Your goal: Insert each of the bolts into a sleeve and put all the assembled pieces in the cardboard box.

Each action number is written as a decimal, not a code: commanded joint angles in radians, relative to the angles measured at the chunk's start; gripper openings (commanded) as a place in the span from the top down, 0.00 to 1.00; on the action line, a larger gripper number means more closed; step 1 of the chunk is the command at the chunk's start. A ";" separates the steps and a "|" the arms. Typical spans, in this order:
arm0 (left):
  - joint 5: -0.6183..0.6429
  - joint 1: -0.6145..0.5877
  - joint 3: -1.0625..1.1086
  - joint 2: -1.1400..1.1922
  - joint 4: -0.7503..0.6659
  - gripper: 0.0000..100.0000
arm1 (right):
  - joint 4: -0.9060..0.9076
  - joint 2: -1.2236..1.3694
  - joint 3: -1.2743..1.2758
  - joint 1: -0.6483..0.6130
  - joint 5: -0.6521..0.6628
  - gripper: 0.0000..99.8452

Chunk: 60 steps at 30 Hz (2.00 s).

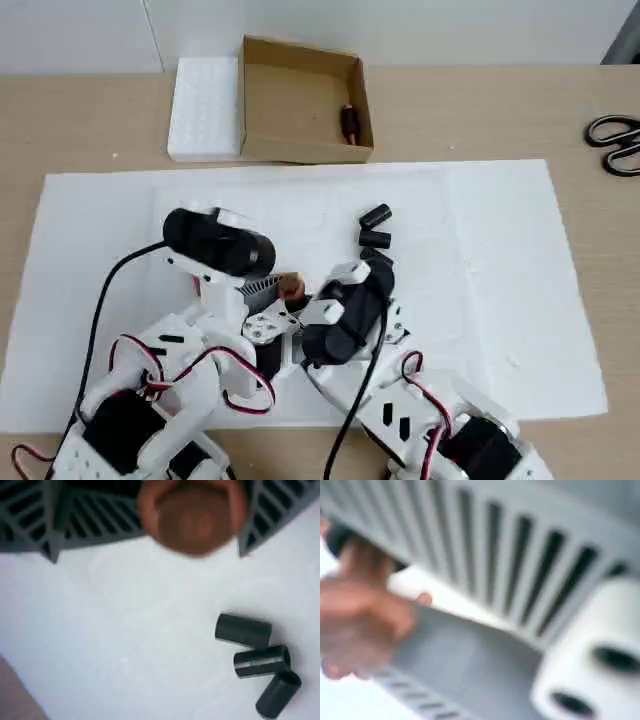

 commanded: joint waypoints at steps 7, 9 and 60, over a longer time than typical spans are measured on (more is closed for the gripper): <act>-0.034 -0.015 -0.005 0.006 -0.006 0.79 | -0.028 -0.004 -0.008 0.002 0.009 1.00; -0.035 -0.015 -0.010 0.006 -0.008 0.79 | -0.028 -0.004 -0.008 0.002 0.009 1.00; 0.100 -0.560 -0.587 0.726 -0.400 0.92 | -0.364 1.164 -0.554 0.529 0.002 1.00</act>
